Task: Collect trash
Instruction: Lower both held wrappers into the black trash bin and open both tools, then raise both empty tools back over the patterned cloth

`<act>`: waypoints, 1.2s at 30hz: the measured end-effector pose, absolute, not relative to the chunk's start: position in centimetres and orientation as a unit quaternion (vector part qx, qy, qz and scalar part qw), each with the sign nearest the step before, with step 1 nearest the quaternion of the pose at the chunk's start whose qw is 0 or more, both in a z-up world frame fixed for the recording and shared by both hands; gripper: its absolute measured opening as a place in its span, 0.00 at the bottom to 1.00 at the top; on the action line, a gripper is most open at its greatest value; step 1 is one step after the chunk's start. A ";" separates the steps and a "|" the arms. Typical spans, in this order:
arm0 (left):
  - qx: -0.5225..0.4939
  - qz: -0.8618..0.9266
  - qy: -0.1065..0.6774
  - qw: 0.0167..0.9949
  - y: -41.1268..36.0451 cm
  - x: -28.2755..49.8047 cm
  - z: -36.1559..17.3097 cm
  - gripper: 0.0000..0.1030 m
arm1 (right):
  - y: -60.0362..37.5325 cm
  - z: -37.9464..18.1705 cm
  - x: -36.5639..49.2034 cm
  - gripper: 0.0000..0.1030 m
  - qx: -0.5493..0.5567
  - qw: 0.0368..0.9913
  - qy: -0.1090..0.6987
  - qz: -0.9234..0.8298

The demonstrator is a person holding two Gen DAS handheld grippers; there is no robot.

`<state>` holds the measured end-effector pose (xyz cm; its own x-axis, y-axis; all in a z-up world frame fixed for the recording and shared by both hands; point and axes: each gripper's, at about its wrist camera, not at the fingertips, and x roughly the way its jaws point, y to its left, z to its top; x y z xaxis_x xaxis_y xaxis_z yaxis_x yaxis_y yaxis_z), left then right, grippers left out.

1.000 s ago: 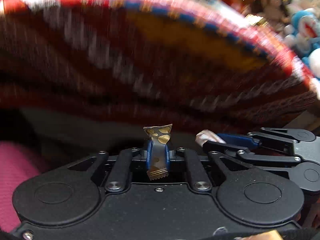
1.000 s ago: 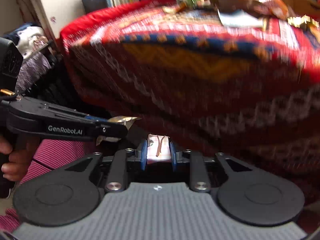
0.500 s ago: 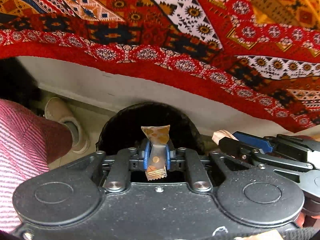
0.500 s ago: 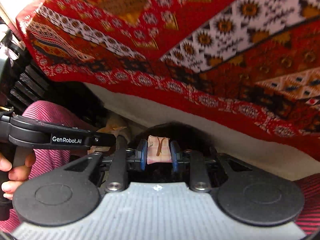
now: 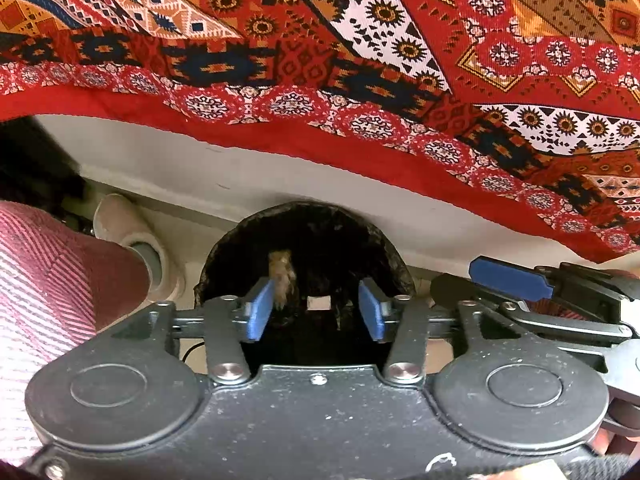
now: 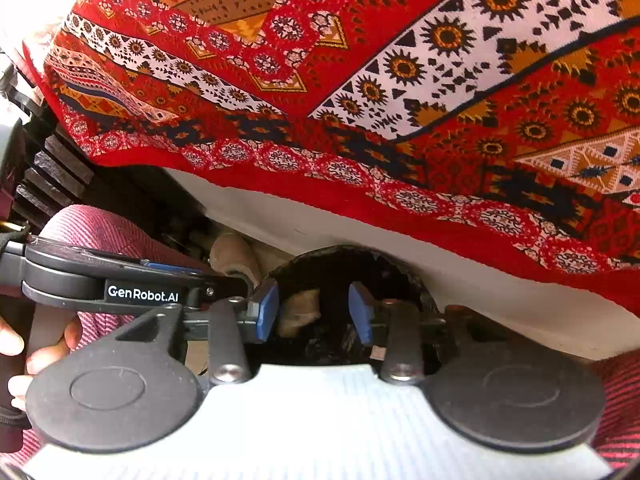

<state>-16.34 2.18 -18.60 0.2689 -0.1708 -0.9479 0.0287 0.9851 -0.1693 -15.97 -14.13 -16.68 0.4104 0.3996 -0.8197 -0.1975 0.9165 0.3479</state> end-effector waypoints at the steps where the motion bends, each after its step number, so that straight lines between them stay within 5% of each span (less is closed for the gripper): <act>1: -0.059 -0.061 0.601 0.795 2.1 -16.3 -18.5 0.48 | -14.2 -16.6 -16.0 0.56 0.099 0.834 0.512 0.179; 23: -0.051 -0.081 0.550 0.830 2.4 -17.6 -12.4 0.51 | -15.3 -11.8 -17.3 0.61 0.085 0.860 0.466 0.191; 36: -0.047 -0.143 0.418 0.896 1.9 -19.1 -1.8 0.59 | -17.9 -2.6 -19.6 0.77 0.090 0.915 0.318 0.229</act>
